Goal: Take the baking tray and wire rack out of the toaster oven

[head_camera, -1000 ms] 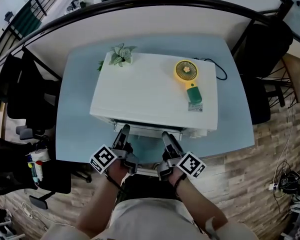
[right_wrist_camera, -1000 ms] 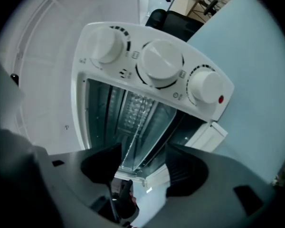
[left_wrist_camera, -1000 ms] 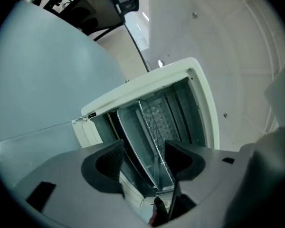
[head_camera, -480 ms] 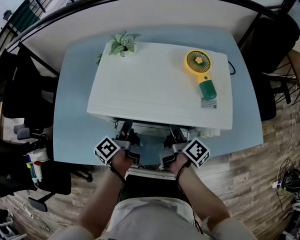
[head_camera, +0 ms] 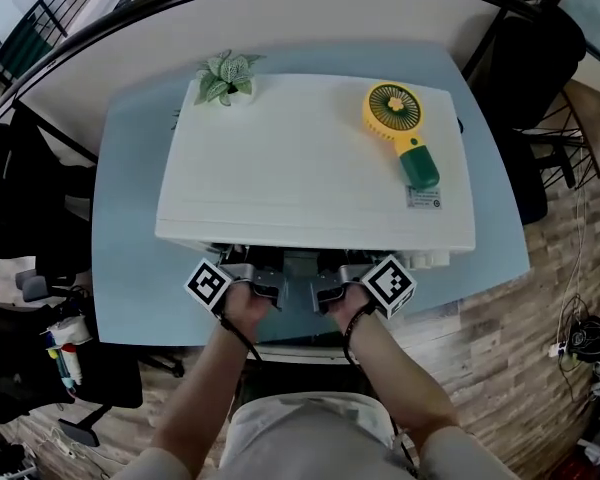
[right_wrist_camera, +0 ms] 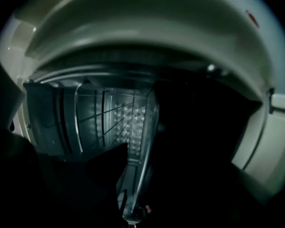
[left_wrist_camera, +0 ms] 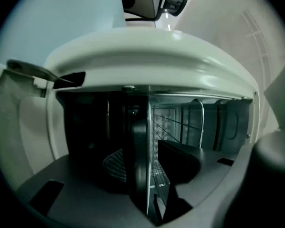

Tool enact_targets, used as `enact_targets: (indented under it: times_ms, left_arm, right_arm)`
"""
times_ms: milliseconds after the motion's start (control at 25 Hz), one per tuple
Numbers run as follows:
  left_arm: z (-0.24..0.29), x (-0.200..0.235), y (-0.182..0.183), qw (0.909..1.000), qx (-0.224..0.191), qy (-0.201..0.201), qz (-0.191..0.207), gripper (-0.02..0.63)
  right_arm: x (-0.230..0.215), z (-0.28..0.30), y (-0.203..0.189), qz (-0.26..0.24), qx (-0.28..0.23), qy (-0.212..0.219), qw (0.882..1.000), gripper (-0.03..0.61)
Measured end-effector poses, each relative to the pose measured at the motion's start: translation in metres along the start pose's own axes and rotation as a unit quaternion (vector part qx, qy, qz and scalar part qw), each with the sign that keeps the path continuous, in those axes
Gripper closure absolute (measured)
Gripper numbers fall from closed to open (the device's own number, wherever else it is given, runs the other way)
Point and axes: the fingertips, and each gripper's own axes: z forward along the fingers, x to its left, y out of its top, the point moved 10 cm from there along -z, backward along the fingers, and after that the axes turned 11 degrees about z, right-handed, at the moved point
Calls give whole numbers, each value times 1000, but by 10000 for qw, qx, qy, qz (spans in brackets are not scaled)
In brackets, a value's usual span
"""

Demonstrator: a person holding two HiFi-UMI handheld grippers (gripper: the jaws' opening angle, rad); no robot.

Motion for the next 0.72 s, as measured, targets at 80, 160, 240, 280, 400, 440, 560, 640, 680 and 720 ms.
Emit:
enact_targets:
  times_ms: [80, 160, 240, 280, 400, 440, 560, 640, 680, 720]
  left_arm:
    - [6, 0, 0, 9999, -50, -32, -95, 431]
    - [8, 2, 0, 9999, -51, -8, -157, 446]
    - [9, 5, 1, 9999, -10, 48, -156, 506]
    - [9, 6, 1, 9998, 18, 80, -153, 524]
    - [8, 6, 1, 9997, 127, 160, -139, 539]
    - [8, 5, 2, 9996, 186, 198, -110, 540]
    - [5, 3, 4, 9988, 381, 316, 30, 548]
    - [-2, 2, 3, 9982, 460, 377, 56, 549]
    - [-7, 1, 2, 9980, 490, 406, 63, 551]
    - [-12, 1, 1, 9977, 520, 439, 67, 552]
  right_arm:
    - [-1, 4, 3, -27, -25, -41, 10000, 381]
    - [-1, 7, 3, 0, -66, 44, 10000, 396]
    - [-2, 8, 2, 15, -143, 15, 9999, 420]
    - [-2, 7, 2, 17, -176, -40, 9998, 435]
    - [-3, 5, 2, 54, -185, -152, 9997, 492]
    - [-3, 5, 2, 48, -161, -182, 9997, 507]
    - [-3, 2, 0, 66, -81, -183, 9998, 509]
    - [-4, -5, -3, 92, -76, -271, 9996, 511]
    - [-5, -10, -5, 97, -73, -309, 9994, 512]
    - [-5, -14, -6, 96, -66, -343, 9993, 514]
